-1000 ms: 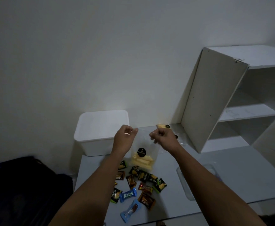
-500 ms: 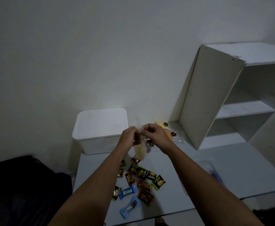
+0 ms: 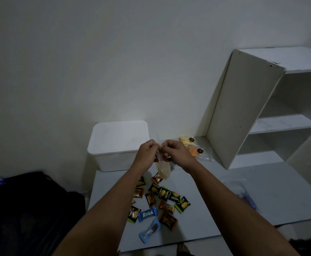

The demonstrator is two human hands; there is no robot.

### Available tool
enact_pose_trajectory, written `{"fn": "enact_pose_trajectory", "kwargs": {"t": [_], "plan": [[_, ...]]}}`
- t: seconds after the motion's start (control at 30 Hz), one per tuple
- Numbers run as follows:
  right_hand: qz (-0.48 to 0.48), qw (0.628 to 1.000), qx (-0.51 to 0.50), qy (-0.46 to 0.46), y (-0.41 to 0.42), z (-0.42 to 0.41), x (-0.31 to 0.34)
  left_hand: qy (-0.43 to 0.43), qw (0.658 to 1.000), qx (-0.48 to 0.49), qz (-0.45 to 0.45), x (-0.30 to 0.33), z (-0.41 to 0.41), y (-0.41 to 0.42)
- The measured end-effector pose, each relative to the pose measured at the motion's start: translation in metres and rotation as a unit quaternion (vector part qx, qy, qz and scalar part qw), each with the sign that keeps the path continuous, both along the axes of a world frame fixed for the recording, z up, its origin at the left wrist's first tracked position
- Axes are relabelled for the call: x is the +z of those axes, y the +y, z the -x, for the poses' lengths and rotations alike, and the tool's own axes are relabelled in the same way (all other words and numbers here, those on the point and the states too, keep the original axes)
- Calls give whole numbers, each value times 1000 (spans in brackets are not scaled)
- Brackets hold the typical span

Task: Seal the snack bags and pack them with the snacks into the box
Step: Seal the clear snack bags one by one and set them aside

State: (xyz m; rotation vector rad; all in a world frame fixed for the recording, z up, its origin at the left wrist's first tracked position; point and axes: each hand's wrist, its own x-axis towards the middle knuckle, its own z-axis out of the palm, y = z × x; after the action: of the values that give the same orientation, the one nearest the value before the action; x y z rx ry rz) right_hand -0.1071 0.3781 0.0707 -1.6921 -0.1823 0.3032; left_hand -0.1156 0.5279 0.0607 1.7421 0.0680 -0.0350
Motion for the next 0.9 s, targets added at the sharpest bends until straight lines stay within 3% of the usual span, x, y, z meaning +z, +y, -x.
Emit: {"fn": "enact_pose_trajectory", "kwargs": {"t": [0.37, 0.57, 0.9], "plan": [[-20, 999, -48, -6, 0, 3, 4, 8, 997, -79, -25, -2, 5, 4], [-11, 1000, 8, -12, -3, -3, 3, -12, 999, -44, -27, 0, -2, 8], [7, 999, -10, -44, 1, -8, 9, -40, 994, -63, -77, 2, -8, 10]]}}
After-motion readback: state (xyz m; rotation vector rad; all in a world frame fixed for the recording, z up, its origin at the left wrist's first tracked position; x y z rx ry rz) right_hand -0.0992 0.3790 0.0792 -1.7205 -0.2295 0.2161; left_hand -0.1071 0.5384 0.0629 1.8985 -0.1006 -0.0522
